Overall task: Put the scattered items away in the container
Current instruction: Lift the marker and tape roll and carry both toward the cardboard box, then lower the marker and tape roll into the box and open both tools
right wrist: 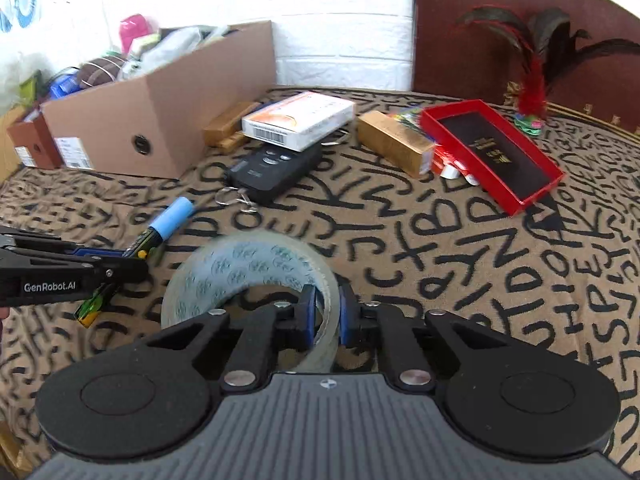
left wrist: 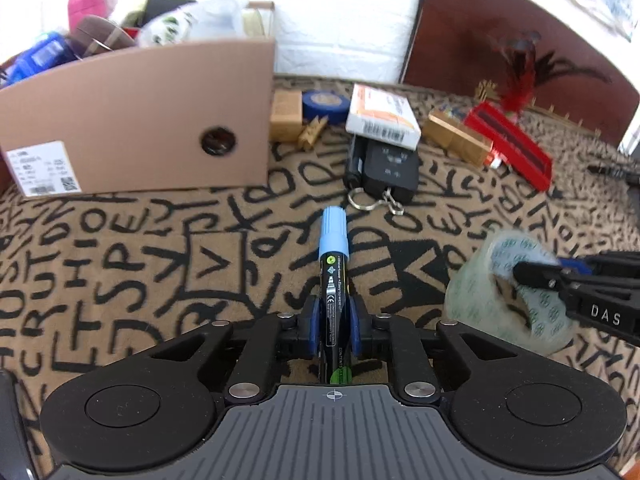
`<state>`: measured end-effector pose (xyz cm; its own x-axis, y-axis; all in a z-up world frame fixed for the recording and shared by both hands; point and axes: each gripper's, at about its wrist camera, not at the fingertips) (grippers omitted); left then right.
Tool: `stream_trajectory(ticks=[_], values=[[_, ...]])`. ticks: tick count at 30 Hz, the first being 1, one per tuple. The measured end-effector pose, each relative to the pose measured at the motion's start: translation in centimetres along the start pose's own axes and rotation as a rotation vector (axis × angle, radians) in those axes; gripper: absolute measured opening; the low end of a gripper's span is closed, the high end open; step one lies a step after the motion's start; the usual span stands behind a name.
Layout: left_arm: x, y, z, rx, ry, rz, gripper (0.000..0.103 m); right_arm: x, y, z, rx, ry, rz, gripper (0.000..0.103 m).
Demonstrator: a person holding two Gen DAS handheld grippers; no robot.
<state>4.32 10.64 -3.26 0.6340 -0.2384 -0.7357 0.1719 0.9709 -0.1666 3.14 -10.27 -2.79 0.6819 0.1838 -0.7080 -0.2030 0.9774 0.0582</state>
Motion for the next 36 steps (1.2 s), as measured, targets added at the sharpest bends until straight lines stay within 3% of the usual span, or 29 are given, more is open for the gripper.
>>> stream_trajectory(ticks=[3, 9, 18, 26, 31, 34, 35, 36], values=[[-2.7, 0.7, 0.6, -0.005, -0.064, -0.013, 0.011, -1.1, 1.1, 0.5, -0.041, -0.027, 0.008, 0.013], [-7.8, 2.7, 3.6, 0.004, -0.177, -0.028, 0.011, -2.9, 3.9, 3.6, -0.101, -0.097, 0.121, 0.013], [-12.9, 9.0, 12.3, -0.010, -0.335, 0.042, 0.011, -3.6, 9.8, 14.0, -0.222, -0.215, 0.235, 0.013], [-8.6, 17.3, 20.5, -0.067, -0.308, 0.125, 0.012, 2.0, 13.4, 24.1, -0.211, -0.192, 0.221, 0.013], [-3.5, 21.2, 24.3, -0.086, -0.252, 0.122, 0.012, 7.9, 15.0, 29.5, -0.174, -0.145, 0.207, 0.014], [0.4, 22.3, 25.6, -0.062, -0.173, 0.101, 0.048, 11.9, 16.3, 31.3, -0.148, -0.105, 0.241, 0.019], [1.5, 22.7, 25.6, -0.061, -0.146, 0.126, 0.049, 12.9, 16.6, 31.4, -0.154, -0.085, 0.243, 0.038], [2.2, 23.1, 25.5, -0.054, -0.134, 0.155, 0.052, 13.6, 16.8, 31.2, -0.151, -0.073, 0.209, 0.050]])
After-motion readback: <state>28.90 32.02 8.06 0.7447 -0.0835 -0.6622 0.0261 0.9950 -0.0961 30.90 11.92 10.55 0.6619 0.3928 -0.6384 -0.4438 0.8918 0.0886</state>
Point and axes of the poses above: each gripper's, at about its wrist camera, not at the fingertips, and x roughly the way its jaws point, y to its left, z to its top, and after that the axes turned 3 degrees about -z, right-handed
